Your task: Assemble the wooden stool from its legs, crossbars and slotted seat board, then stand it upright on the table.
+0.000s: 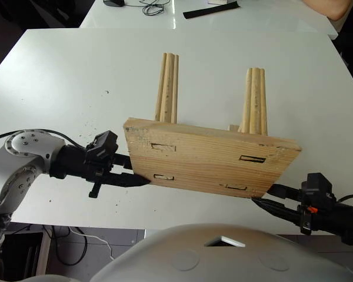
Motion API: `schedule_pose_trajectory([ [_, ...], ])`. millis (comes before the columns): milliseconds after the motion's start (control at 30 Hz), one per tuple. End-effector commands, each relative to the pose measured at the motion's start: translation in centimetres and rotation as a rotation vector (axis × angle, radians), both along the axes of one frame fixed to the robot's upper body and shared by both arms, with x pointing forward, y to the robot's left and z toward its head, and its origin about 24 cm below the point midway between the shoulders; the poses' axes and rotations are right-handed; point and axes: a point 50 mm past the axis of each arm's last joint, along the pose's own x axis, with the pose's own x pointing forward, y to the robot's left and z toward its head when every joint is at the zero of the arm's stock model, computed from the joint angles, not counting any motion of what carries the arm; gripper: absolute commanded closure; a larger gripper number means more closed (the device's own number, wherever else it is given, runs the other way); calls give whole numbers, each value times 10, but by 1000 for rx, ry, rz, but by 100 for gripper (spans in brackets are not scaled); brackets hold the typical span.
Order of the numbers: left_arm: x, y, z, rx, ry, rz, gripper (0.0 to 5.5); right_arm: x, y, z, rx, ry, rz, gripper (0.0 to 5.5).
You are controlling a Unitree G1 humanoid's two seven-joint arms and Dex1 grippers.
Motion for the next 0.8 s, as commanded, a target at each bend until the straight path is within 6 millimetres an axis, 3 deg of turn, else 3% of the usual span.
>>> schedule_pose_trajectory([
  [33, -10, -16, 80, -11, 184, -124, 405, 5, 23, 80, 448, 64, 64, 400],
  [167, -7, -18, 104, -64, 333, -93, 405, 21, 10, 98, 433, -41, 95, 400],
  [333, -19, -14, 128, -24, 578, -27, 405, 25, -13, 107, 370, 50, 138, 400],
  [433, -9, -20, 136, 67, 682, 5, 405, 27, -17, 107, 370, 99, 149, 400],
  [567, 4, -22, 120, 141, 774, 56, 405, 10, -16, 90, 408, 207, 52, 400],
  [733, 12, -17, 80, 243, 775, 153, 405, 5, -14, 73, 421, 277, -72, 400],
  [800, 16, -12, 62, 282, 783, 216, 362, 5, -16, 67, 400, 312, -134, 358],
])
